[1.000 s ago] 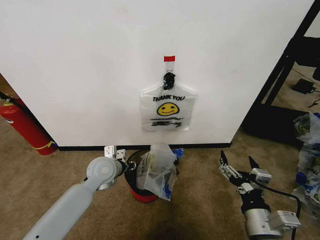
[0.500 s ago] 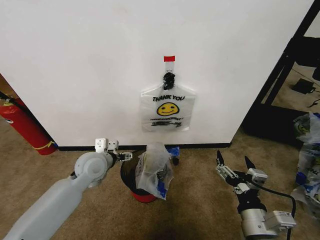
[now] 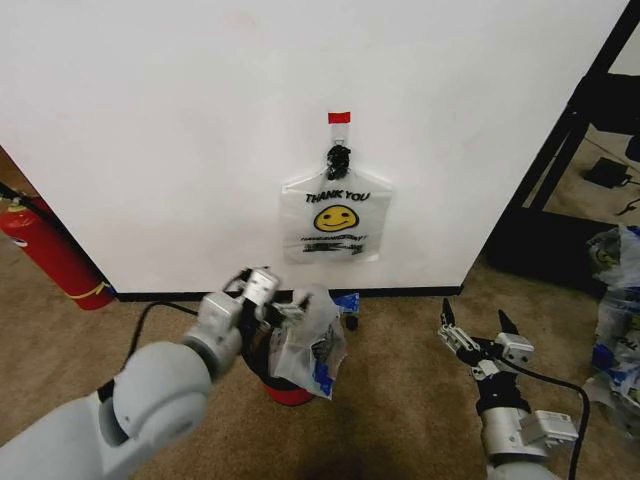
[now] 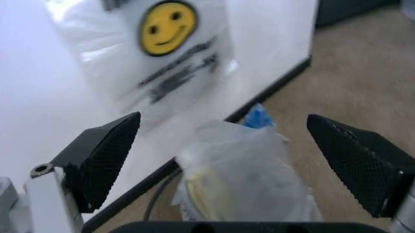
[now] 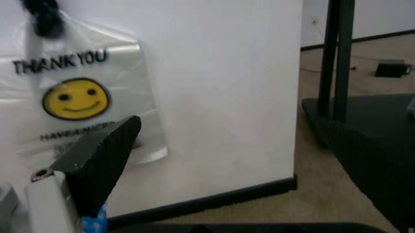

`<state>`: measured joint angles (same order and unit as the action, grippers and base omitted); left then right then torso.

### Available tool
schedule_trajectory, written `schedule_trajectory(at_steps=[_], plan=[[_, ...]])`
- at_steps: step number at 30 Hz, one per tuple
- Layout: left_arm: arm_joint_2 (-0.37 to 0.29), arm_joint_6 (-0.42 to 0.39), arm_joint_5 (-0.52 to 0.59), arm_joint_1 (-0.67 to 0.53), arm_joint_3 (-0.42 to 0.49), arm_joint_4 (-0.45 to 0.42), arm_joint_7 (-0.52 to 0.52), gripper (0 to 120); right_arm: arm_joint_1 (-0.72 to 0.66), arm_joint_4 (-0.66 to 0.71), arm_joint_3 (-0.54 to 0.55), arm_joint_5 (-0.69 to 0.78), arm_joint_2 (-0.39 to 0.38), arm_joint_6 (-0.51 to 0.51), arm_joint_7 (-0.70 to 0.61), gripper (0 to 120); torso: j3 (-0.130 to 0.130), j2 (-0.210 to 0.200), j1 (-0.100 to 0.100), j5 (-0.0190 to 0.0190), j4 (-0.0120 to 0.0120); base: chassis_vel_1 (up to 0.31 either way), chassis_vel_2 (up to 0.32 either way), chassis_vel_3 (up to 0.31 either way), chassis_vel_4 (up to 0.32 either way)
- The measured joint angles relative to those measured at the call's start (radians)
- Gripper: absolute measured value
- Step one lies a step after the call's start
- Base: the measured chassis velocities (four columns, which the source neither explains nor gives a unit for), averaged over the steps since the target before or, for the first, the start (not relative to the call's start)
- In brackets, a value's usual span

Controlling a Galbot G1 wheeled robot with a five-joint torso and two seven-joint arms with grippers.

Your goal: Pick up the garbage bag from the wall and place it over the trash bin.

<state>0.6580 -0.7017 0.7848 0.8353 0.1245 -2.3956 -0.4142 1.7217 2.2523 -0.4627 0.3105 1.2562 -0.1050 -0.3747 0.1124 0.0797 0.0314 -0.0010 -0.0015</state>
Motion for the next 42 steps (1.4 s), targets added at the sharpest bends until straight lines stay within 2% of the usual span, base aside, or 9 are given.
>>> schedule_trajectory(at_steps=[4, 5, 8, 11, 15, 23, 25, 29, 42], plan=[[-0.013, -0.032, 0.165, -0.208, 0.21, -0.001, -0.101, 100, -0.006, -0.034, 0.012, -0.03, 0.042, -0.007, -0.001, 100, 0.0, 0.0, 0.0, 0.0002, -0.0001, 0.0, 0.0, 0.0, 0.0], [-0.002, -0.033, 0.277, -0.274, 0.267, -0.001, -0.163, 100, -0.005, -0.044, 0.018, -0.042, 0.055, -0.01, -0.001, 100, 0.0, 0.0, 0.0, 0.0005, -0.0002, 0.0, 0.0, 0.0, 0.0], [0.02, -0.033, 0.415, -0.347, 0.323, 0.008, -0.235, 100, -0.005, -0.052, 0.024, -0.051, 0.067, -0.013, 0.0, 100, 0.0, 0.0, 0.0, 0.0001, -0.0002, 0.0, 0.0, 0.0, 0.0], [0.08, -0.033, 0.544, -0.427, 0.389, 0.083, -0.321, 100, -0.006, -0.061, 0.03, -0.044, 0.076, -0.013, -0.002, 100, 0.0, 0.0, 0.0, -0.0002, -0.0002, 0.0, 0.0, 0.0, 0.0], [0.117, -0.034, 0.544, -0.438, 0.415, 0.163, -0.335, 100, -0.014, -0.067, 0.028, -0.034, 0.069, -0.011, -0.003, 100, 0.0, 0.0, 0.0, 0.0001, 0.0, 0.0, 0.0, 0.0, 0.0], [0.147, -0.035, 0.313, -0.407, 0.461, 0.295, -0.25, 98, -0.021, -0.063, 0.03, -0.024, 0.055, -0.003, -0.002, 100, 0.0, 0.0, 0.0, 0.0001, 0.0002, 0.0, 0.0, 0.0, 0.0], [0.148, -0.035, 0.308, -0.406, 0.462, 0.297, -0.248, 98, -0.021, -0.063, 0.03, -0.024, 0.055, -0.003, -0.001, 100, 0.0, 0.0, 0.0, 0.0001, 0.0002, 0.0, 0.0, 0.0, 0.0], [0.155, -0.035, 0.243, -0.394, 0.473, 0.326, -0.225, 81, -0.021, -0.062, 0.028, -0.02, 0.054, -0.002, -0.001, 100, 0.0, 0.0, 0.0, 0.0001, 0.0001, 0.0, 0.0, 0.0, 0.0], [0.158, -0.035, 0.219, -0.365, 0.463, 0.335, -0.223, 36, -0.032, -0.06, 0.059, 0.028, 0.037, 0.026, 0.01, 100, 0.0, 0.0, 0.0, 0.0001, 0.0001, 0.0, 0.0, 0.0, 0.0]])
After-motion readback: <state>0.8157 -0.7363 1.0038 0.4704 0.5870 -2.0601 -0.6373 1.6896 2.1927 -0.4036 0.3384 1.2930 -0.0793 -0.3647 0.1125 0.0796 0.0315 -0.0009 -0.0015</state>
